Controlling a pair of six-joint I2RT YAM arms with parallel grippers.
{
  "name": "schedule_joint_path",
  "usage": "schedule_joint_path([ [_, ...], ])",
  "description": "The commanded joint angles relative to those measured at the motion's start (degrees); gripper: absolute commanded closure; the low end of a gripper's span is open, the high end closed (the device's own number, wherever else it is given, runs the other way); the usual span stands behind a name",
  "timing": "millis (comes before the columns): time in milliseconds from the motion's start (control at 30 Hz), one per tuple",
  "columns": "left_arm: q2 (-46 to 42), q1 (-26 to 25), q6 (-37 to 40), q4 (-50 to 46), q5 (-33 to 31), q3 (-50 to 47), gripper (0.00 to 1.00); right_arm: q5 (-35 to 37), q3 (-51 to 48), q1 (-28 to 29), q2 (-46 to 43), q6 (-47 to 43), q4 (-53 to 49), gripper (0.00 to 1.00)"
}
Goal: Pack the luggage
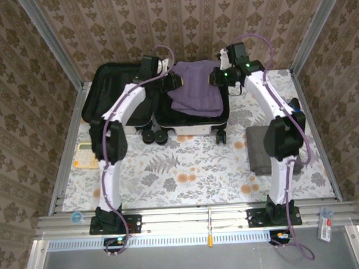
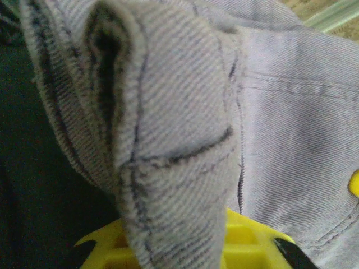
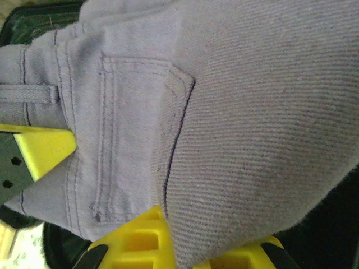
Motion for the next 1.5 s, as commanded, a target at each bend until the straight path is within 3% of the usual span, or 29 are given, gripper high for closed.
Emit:
schedule_joint_path([
  [0, 7.39, 1.86, -2.61, -2.89, 2.68, 13.11, 0.50, -1.73, 15.72, -0.82, 11.81, -0.80, -8.20, 0.73],
  [100, 12.72, 3.24, -3.74, -8.41, 3.13, 22.71, 0.39, -0.17, 33.23, -2.20, 21.69, -0.64, -17.70, 0.40],
  [167, 12.14, 3.90, -3.71, -8.61, 3.01, 22.57, 0.37, 0.20, 39.73, -3.26, 24.87, -0.30, -20.66, 0.33],
  [267, 8.70, 4.24, -2.34, -7.79, 0.72, 17.93, 0.33, 0.17, 38.12, -4.58, 23.64, -0.10, -20.19, 0.32],
  [567, -3.86, 3.83, 2.29, -5.62, -5.18, 0.95, 0.33, 3.15, 10.80, -6.29, 5.23, -2.90, -10.73, 0.32],
  [800, -16.57, 0.71, 4.86, -0.18, -10.97, -17.31, 0.33, 6.93, -20.94, -8.52, -16.35, -1.88, 0.35, 0.31],
  [933, -23.99, -2.65, 5.40, 3.53, -14.77, -27.79, 0.33, 17.04, -36.06, -10.57, -26.97, -1.18, 2.36, 0.25],
  [1200, -33.35, -16.80, 1.92, 15.70, -19.67, -45.44, 0.32, 21.01, -54.32, -14.61, -37.08, 3.18, 0.84, 0.23],
  [1467, -33.61, -21.30, 0.30, 20.96, -16.29, -49.81, 0.32, 21.19, -66.57, -14.42, -43.18, 6.57, -0.79, 0.17],
])
